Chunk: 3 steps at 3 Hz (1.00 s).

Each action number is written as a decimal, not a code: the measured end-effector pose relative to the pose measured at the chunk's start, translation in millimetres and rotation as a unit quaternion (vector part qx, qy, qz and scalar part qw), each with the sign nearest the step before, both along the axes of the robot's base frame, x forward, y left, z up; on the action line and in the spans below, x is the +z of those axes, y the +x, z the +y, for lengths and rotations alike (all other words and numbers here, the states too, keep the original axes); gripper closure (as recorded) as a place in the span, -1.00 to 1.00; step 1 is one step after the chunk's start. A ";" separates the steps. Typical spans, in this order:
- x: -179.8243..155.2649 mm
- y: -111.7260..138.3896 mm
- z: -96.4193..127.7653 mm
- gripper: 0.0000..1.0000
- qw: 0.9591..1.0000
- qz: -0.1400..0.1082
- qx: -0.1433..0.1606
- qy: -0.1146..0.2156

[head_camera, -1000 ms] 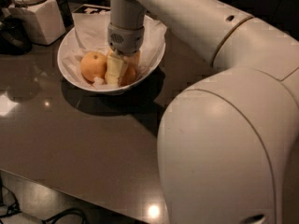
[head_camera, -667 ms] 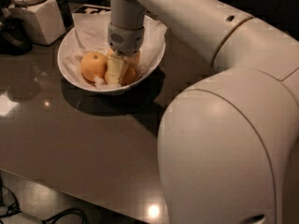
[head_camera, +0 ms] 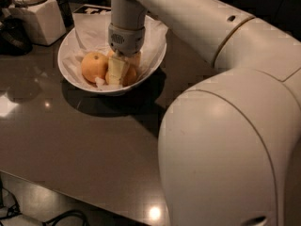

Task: Pick orange from white bowl

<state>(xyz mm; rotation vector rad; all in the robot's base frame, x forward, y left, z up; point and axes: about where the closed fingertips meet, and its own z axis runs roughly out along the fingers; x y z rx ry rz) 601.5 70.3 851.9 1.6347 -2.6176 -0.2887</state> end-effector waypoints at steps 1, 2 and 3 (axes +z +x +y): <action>21.1 -2.5 6.9 1.00 0.998 -0.031 0.022 0.043; 40.9 -9.7 13.7 1.00 0.994 -0.036 0.051 0.094; 52.9 -16.3 16.5 1.00 0.989 -0.044 0.074 0.121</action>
Offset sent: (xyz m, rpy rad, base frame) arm -0.0314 0.0111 0.0699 0.2888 -0.0385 0.1849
